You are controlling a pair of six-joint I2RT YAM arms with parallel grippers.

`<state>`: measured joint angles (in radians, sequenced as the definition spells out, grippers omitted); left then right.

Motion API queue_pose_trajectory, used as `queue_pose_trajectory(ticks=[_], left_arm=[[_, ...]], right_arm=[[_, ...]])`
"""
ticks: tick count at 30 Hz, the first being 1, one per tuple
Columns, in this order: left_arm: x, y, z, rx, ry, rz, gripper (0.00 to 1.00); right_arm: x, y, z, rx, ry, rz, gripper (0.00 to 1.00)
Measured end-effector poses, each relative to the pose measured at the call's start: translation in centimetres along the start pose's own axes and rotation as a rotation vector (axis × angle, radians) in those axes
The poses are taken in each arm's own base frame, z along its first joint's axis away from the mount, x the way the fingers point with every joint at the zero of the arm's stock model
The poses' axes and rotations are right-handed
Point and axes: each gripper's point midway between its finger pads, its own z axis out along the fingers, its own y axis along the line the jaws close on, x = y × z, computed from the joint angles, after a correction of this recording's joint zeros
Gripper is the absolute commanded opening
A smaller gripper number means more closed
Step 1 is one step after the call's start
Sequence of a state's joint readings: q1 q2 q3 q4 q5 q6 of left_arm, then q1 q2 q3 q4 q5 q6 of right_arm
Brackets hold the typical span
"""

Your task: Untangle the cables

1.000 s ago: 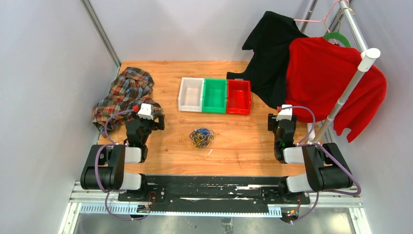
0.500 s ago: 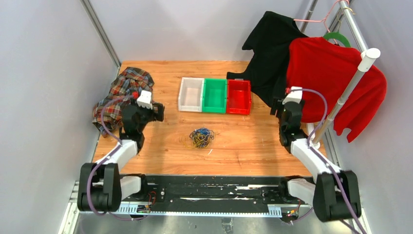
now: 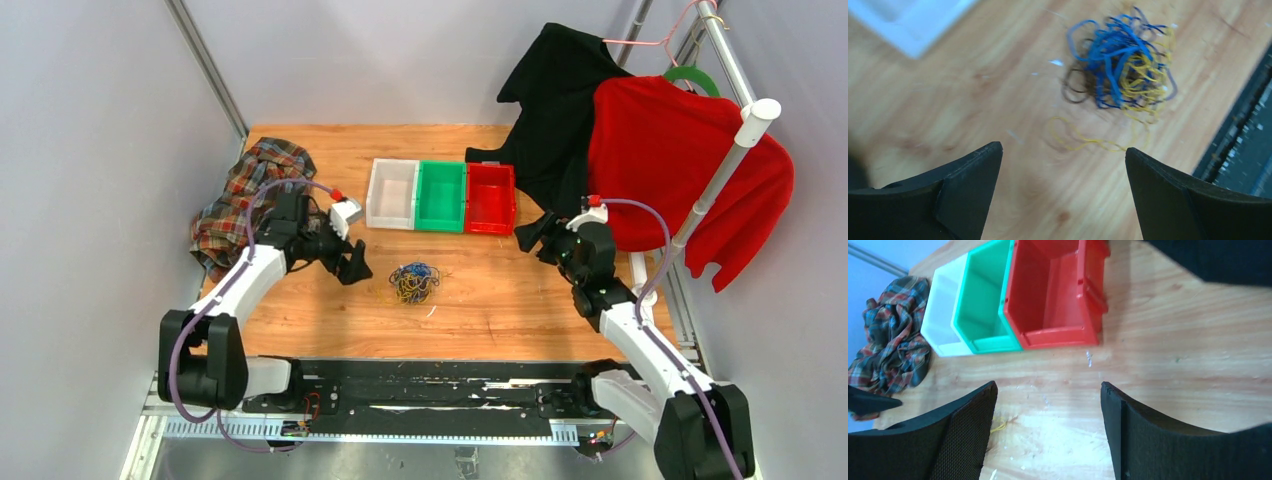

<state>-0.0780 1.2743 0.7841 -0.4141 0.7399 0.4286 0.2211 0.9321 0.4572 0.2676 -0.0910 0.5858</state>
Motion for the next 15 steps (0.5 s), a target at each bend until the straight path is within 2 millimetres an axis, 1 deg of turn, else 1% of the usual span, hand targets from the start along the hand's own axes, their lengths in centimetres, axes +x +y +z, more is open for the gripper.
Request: queue_pose_trajectory(ticks=[2,4,6,8,10,13,14,15], left_arm=[[0.8,-1.8,0.7,0.063,0.043,0.006,0.98],[1.1,-3.4,1.2,0.112,0.068,0.019,0.98],[1.3,-4.1,1.7,0.143,0.083,0.024,0.98],[1.6,-4.3,2.2,0.16,0.1,0.015,1.0],[1.9,-4.2,2.7,0.17,0.118,0.001,0.97],[2.4,-4.2,3.7,0.19,0.142,-0.015,0.93],[2.6,-4.3,4.0,0.195,0.147,-0.02,0.91],[2.6,-4.3,4.2,0.199,0.15,-0.022,0.88]], right_arm=[[1.3,0.4,0.0,-0.011,0.065,0.023,0.75],[2.0,1.1,0.0,-0.03,0.105,0.022,0.75],[2.3,2.1,-0.1,-0.062,0.127,0.02,0.76],[2.3,2.7,-0.4,-0.079,0.129,0.037,0.78],[1.7,3.1,-0.9,-0.086,0.108,0.05,0.78],[0.5,4.2,-1.5,-0.132,0.063,0.056,0.79],[0.6,4.5,-1.4,-0.147,0.067,0.048,0.78],[1.1,4.7,-1.3,-0.155,0.092,0.03,0.78]])
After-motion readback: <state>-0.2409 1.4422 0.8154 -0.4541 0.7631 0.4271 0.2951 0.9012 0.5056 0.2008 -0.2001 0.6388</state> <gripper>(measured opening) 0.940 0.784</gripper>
